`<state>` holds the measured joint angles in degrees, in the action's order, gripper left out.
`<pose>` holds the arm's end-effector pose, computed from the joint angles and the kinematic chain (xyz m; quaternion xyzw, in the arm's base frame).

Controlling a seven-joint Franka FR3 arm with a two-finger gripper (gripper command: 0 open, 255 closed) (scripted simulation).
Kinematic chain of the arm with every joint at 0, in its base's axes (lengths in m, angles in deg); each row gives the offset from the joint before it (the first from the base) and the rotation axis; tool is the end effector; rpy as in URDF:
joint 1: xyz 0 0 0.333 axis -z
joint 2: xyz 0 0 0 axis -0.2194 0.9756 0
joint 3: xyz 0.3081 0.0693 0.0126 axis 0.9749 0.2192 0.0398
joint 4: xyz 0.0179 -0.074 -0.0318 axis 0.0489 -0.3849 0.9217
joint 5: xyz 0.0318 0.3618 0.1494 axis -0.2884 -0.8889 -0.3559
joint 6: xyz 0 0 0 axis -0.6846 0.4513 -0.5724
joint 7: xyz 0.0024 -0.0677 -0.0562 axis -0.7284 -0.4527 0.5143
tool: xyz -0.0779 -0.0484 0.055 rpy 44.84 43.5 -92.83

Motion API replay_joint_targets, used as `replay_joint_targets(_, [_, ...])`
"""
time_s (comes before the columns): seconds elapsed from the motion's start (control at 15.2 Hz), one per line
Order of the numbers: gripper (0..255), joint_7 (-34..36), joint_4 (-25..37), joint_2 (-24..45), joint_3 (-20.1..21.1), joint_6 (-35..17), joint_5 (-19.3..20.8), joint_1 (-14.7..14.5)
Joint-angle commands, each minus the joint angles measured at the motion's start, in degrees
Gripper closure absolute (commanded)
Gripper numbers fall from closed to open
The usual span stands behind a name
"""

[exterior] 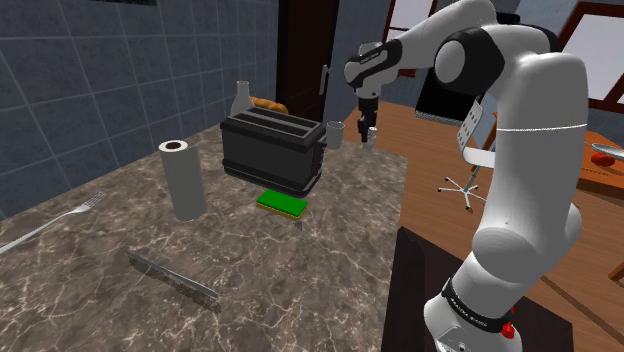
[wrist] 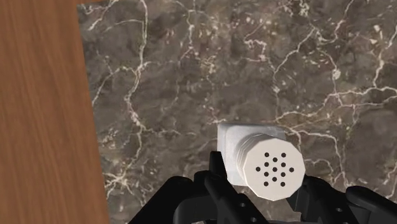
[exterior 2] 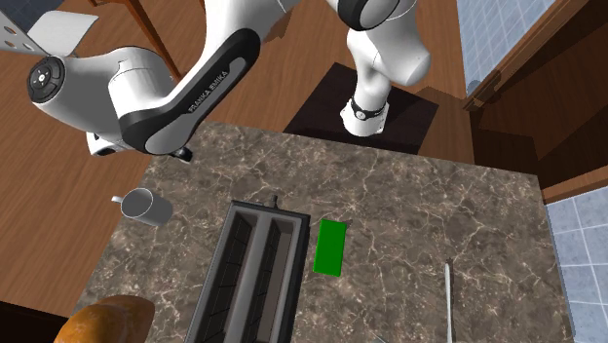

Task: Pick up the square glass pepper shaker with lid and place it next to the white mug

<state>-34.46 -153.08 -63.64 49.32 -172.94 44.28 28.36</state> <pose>0.5575 -0.3455 0.3839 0.9930 0.0666 -0.0946 0.0248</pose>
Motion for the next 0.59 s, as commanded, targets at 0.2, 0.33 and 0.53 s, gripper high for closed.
replay_joint_targets(0.2, [255, 0.17, -2.03, 1.35, 0.19, -3.36, -0.33, 0.11])
replay_joint_targets(0.33, [255, 0.22, -2.71, 1.96, 0.28, -4.63, -0.47, 0.17])
replay_joint_targets(0.53, [255, 0.24, -3.03, 2.28, 0.32, -5.26, -0.55, 0.20])
